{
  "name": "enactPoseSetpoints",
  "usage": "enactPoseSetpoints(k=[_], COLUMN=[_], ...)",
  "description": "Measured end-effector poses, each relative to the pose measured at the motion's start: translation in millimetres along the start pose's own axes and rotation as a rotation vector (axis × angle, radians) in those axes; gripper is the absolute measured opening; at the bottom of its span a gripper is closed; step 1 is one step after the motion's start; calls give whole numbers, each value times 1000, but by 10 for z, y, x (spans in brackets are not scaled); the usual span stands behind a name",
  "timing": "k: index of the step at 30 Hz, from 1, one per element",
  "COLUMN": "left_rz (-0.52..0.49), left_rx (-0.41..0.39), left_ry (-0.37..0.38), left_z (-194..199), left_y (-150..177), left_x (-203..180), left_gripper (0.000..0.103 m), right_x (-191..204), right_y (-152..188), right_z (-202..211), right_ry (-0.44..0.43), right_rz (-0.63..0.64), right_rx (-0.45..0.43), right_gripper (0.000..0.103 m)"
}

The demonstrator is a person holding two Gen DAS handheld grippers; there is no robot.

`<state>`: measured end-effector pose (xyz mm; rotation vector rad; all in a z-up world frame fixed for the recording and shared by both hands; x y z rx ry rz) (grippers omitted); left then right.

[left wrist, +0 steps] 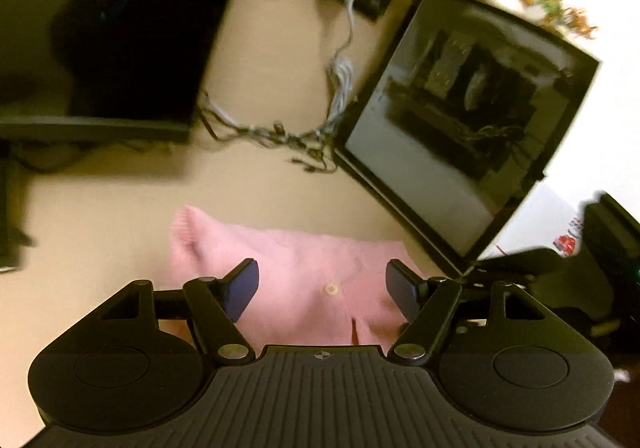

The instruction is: Fold clothes

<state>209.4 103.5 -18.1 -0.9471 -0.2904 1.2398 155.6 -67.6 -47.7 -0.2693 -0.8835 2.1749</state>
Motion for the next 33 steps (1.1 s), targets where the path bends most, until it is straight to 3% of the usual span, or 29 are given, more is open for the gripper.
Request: enactPoseSetpoints(k=[1, 4, 6, 9, 12, 17, 19, 22, 25, 26, 28, 33], left_rz=[8, 25, 46, 34, 21, 24, -36, -124, -159, -167, -181, -156], left_rx=[23, 140, 172, 168, 170, 147, 119, 76, 124, 153, 209, 223], left_ry=[-7, -143, -160, -167, -188, -207, -202, -131, -49, -53, -63, -57], left_z=[-166, -695, -820, -797, -782, -598, -471, -252, -267, -310, -397, -359], left_y=[-7, 30, 24, 10, 47, 70, 54, 100, 244, 314, 454, 538], left_x=[-25, 67, 96, 46, 24, 19, -87, -243, -339, -337, -332, -246], left_gripper=[76, 66, 63, 66, 66, 67, 67, 67, 67, 67, 67, 71], right_x=[-69, -274, -332, -330, -346, -456, -426, -358, -348, -339, -320, -70], right_y=[85, 339, 431, 420, 424, 513, 434, 258, 49, 0, -47, -53], right_z=[-8, -32, -9, 120, 254, 90, 138, 278, 299, 219, -4, -574], right_ry=[41, 163, 193, 233, 213, 209, 218, 201, 145, 141, 158, 187], right_rz=[-23, -94, -114, -129, -142, -195, -177, -149, -155, -146, -95, 89], right_rx=[4, 17, 0, -23, -54, 9, -9, -85, -151, -150, -119, 31], right_gripper=[34, 36, 40, 45, 49, 50, 50, 50, 50, 50, 50, 50])
Point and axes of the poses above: each gripper's, at about its wrist camera, not at the fingertips, and z roughly against the way its jaws point, x to its left, y to its underside, the point moved 1 cm from there along -z, roughly the way its jaws point, and after that the axes turned 12 degrees about -y, right-handed, at the moved point
